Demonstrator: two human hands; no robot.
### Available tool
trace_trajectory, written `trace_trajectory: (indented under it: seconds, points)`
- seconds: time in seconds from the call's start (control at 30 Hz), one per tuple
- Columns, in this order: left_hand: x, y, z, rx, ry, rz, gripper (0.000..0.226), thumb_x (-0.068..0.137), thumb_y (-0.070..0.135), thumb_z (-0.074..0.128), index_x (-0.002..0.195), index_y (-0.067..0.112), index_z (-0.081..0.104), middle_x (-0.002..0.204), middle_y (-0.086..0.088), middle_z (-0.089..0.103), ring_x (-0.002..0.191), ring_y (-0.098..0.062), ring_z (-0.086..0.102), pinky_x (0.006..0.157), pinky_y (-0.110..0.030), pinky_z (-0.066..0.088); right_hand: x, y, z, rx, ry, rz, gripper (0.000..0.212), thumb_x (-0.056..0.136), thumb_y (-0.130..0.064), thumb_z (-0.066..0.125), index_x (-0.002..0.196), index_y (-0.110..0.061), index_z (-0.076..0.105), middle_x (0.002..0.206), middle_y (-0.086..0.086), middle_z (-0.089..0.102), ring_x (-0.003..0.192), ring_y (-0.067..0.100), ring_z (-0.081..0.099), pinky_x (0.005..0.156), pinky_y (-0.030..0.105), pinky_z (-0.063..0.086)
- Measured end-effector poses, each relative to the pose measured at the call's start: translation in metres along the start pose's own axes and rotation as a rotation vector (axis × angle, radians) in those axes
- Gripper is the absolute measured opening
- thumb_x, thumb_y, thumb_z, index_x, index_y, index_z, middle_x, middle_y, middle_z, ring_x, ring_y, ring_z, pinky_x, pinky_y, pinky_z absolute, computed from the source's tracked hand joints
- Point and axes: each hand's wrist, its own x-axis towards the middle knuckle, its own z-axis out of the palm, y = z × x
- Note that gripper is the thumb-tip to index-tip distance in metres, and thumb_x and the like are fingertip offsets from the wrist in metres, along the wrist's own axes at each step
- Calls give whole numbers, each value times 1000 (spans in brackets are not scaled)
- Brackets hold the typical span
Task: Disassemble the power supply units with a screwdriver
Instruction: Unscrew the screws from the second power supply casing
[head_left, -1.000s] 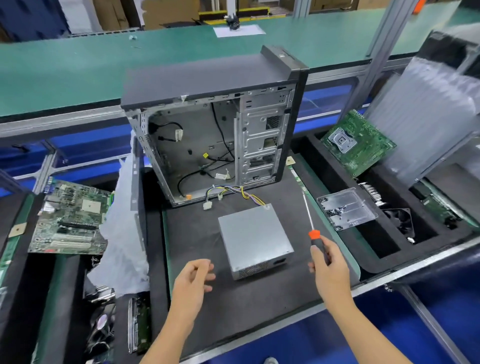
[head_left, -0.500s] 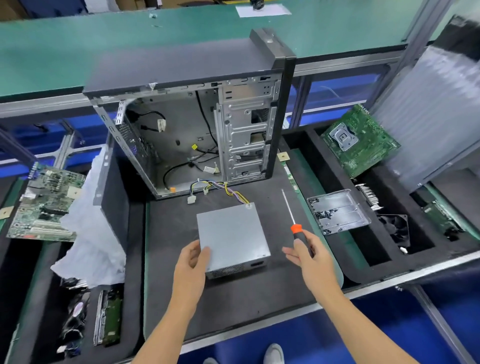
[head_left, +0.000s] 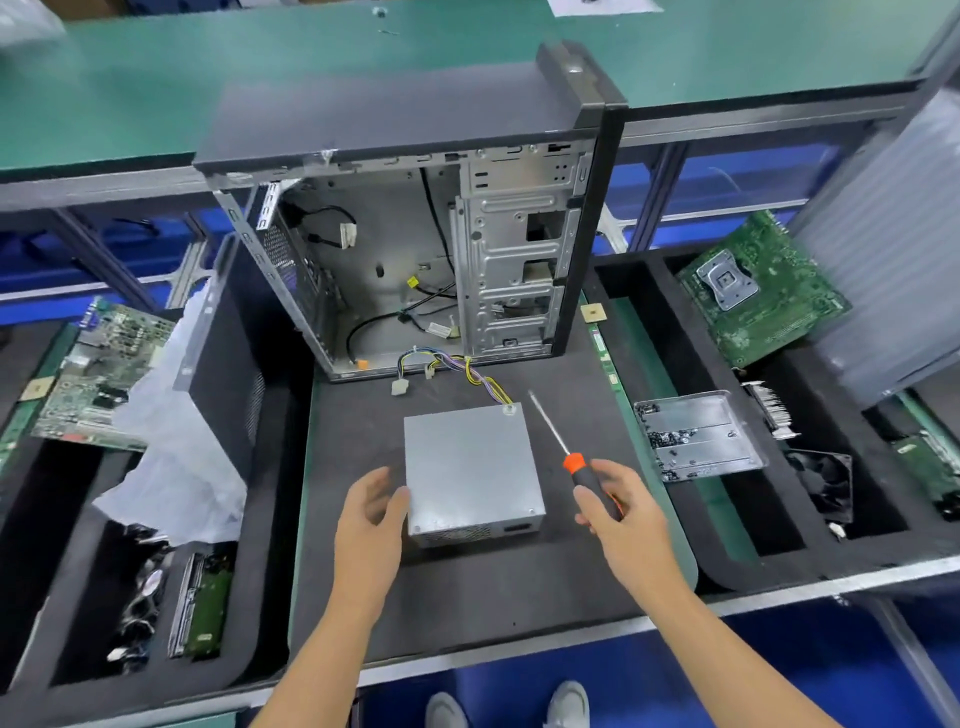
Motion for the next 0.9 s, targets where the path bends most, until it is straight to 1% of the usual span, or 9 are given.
trace_trajectory:
  seconds: [0.07,0.17,0.27,0.37,0.47,0.6,0.77,0.83,0.9]
  points:
    - [-1,1,-5,81,34,68,30,97,27,63,126,37,58,128,21,58,119,-1,54,95,-22,42,-1,-3,0,-26,18,-24,26,86,-28,73,102,-44,62,99,-16,69,87,10,69,78,27,53]
    - [-4,10,-7,213,76,252,29,96,23,64,122,35,61,122,27,55,119,-5,49,101,-30,41,-1,-11,-8,-49,22,-101,30,85,-20,75,99,-44,65,99,-18,68,88,2,64,71,11,47]
    - [-7,22,1,381,30,498,28,93,16,68,118,30,64,115,21,59,112,-8,46,99,-32,41,-1,-25,-22,-8,37,-111,33,83,-12,75,98,-41,68,94,-12,70,80,3,64,67,11,47]
    - [-7,34,19,504,-74,684,30,90,15,73,119,17,68,116,7,65,110,-21,52,99,-33,37,-1,-41,-42,33,78,-138,26,80,-13,79,96,-31,67,79,0,73,72,13,68,65,15,50]
    - [-10,44,43,591,-227,763,41,86,21,78,124,10,67,117,-4,67,111,-30,54,102,-37,37,-6,-59,-58,-2,99,-183,17,76,-31,79,90,-30,69,67,-1,68,64,15,63,64,21,49]
    - [-22,44,67,701,-318,934,48,72,30,88,113,10,75,102,-4,71,94,-34,60,83,-43,45,-9,-77,-70,-76,166,-244,17,72,-45,68,80,-31,65,65,-4,61,61,18,55,61,30,46]
    - [-26,28,78,658,-222,994,24,69,11,90,90,11,79,92,-1,72,85,-35,63,70,-50,50,-8,-84,-72,-194,121,-311,12,80,-33,72,75,-32,61,63,-13,58,56,2,50,55,9,40]
    - [-26,23,80,635,-194,1004,19,70,9,89,87,12,80,92,0,72,88,-32,62,71,-45,48,-9,-82,-71,-247,101,-318,17,82,-26,74,75,-31,60,63,-14,59,57,2,51,55,8,39]
    - [-26,19,81,627,-185,1000,16,73,10,88,87,14,80,94,1,73,95,-23,54,74,-42,45,-9,-82,-71,-244,120,-326,12,80,-31,72,75,-32,61,64,-14,59,58,3,52,55,8,39]
